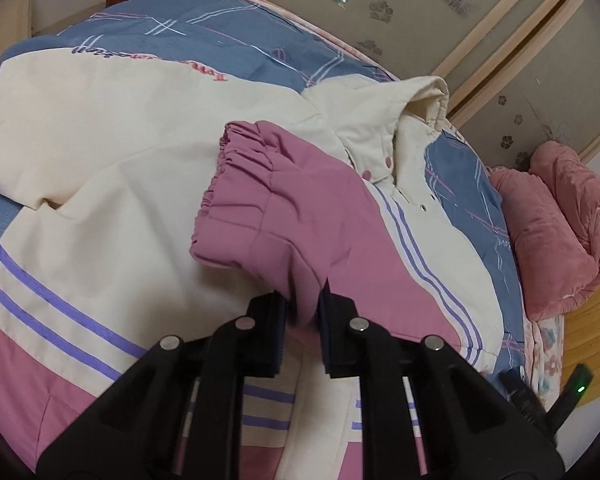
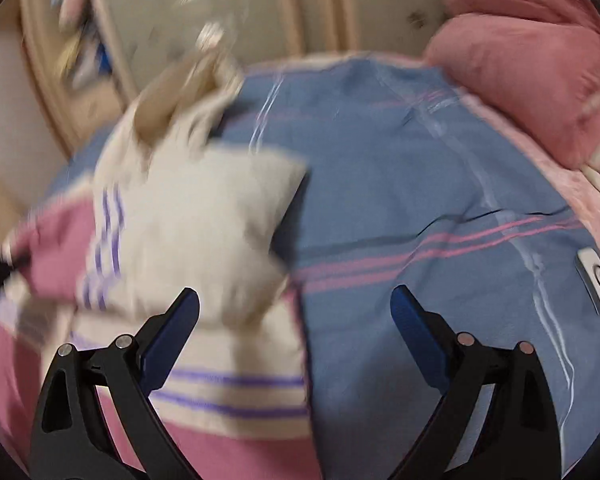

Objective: Fold large clothes

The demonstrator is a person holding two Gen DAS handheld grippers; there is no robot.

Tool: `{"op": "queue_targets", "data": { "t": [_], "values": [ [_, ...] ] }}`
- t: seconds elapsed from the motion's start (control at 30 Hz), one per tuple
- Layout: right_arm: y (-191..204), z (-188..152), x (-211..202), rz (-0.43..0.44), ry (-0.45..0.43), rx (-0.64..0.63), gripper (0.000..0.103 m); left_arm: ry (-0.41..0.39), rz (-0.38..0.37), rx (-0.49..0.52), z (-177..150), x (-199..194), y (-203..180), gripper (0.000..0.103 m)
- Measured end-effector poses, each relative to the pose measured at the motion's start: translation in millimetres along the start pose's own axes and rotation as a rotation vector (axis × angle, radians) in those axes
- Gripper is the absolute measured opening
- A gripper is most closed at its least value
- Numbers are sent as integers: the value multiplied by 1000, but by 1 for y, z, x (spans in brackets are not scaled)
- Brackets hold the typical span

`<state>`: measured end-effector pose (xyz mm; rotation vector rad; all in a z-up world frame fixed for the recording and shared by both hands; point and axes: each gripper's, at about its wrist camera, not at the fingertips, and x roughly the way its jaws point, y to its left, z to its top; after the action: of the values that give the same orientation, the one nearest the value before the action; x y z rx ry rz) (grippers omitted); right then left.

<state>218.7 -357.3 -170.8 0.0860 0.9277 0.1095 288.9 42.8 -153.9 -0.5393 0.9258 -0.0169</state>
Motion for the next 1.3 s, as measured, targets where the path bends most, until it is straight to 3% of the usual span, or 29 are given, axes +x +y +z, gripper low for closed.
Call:
{"op": "queue_targets", "data": {
  "t": [0.07,0.1,0.23,0.33,0.5,0.53,0.63,0.7,0.8,0.83,0.87,0.93,0.97,1.03,1.1,1.2,1.23,1.27,1.3],
  "values": [
    [13,-5,18,-21,63,-58,96,-5,4,-1,0,-2,1,14],
    [18,-5,27,-74,65,-63,96,-6,6,-1,0,-3,2,14],
    [-6,2,38,-169,38,108,97,-17,53,33,-4,-1,-2,14],
    [-45,2,30,-15,81,309,97,-1,71,46,-7,6,-1,14],
    [-50,-2,29,77,121,266,97,14,107,50,-14,24,2,16],
    [-46,-1,21,140,103,222,97,8,118,55,-15,25,3,18],
    [-38,5,-23,334,-98,169,95,-3,131,80,-20,24,3,20],
    [-28,9,-42,463,-206,179,84,-7,144,92,-23,24,2,21],
    [-6,18,-30,535,-192,184,62,-13,169,118,-28,25,-2,22],
    [2,21,-18,531,-155,183,54,-16,175,124,-29,25,-3,23],
    [9,23,-6,519,-115,184,53,-18,182,130,-30,25,-3,24],
    [18,25,29,371,11,196,51,-12,183,127,-30,27,0,29],
    [15,21,45,282,80,220,40,-7,174,120,-29,28,2,31],
    [0,9,56,294,129,309,22,-1,172,105,-30,32,6,35],
    [-13,4,56,372,137,391,21,-5,184,112,-33,36,6,37],
    [-15,6,44,414,92,369,25,-33,229,157,-40,40,-1,38],
    [-12,9,32,413,45,342,34,-38,239,166,-41,40,-3,38],
    [-4,12,19,405,-32,288,52,-47,250,174,-42,41,-4,38],
    [2,15,13,391,-76,253,62,-52,254,176,-42,40,-5,38]
  ]
}}
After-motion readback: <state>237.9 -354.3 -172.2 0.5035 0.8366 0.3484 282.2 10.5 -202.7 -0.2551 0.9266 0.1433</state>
